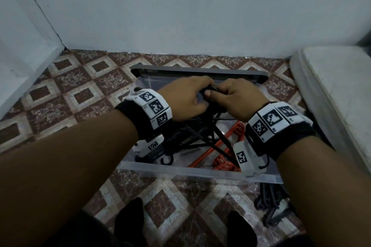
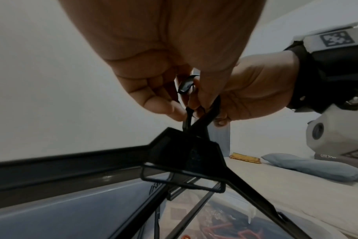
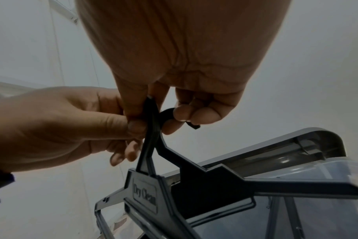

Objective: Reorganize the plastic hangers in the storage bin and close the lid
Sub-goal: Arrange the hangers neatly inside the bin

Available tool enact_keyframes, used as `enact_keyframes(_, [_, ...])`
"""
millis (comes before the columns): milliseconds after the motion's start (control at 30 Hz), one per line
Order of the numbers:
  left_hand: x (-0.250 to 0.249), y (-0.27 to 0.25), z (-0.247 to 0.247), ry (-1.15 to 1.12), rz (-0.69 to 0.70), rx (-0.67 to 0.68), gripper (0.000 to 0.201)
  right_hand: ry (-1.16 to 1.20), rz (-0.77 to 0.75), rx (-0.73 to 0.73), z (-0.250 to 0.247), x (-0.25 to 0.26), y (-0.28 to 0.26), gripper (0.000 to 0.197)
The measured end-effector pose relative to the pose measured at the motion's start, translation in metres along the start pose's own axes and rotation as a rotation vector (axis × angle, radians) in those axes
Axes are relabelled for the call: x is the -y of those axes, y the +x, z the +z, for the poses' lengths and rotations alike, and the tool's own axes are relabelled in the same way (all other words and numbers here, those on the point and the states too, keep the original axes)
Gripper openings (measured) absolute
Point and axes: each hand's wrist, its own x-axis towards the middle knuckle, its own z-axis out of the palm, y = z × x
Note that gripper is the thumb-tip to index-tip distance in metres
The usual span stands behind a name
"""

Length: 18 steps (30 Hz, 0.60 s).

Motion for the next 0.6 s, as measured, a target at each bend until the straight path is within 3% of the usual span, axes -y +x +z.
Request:
enact_keyframes(300, [-0.0052, 0.0026, 0.0065, -0.060, -0.083, -0.082, 0.028, 0.018, 0.024, 0.021, 0.0016, -0.0017, -0.0037, 0.046])
enact_keyframes(467, [-0.0114, 0.0024, 0.0056, -0.045, 0.023, -0.150, 0.031, 0.080, 0.035, -0.001, -0.0007, -0.0034, -0.0047, 0.045])
enact_keyframes(600, [-0.0108, 0.0037, 0.0007, 0.013, 0.004, -0.112, 0.029, 0.082, 0.057, 0.014, -0.0011, -0.0023, -0.0086, 0.039])
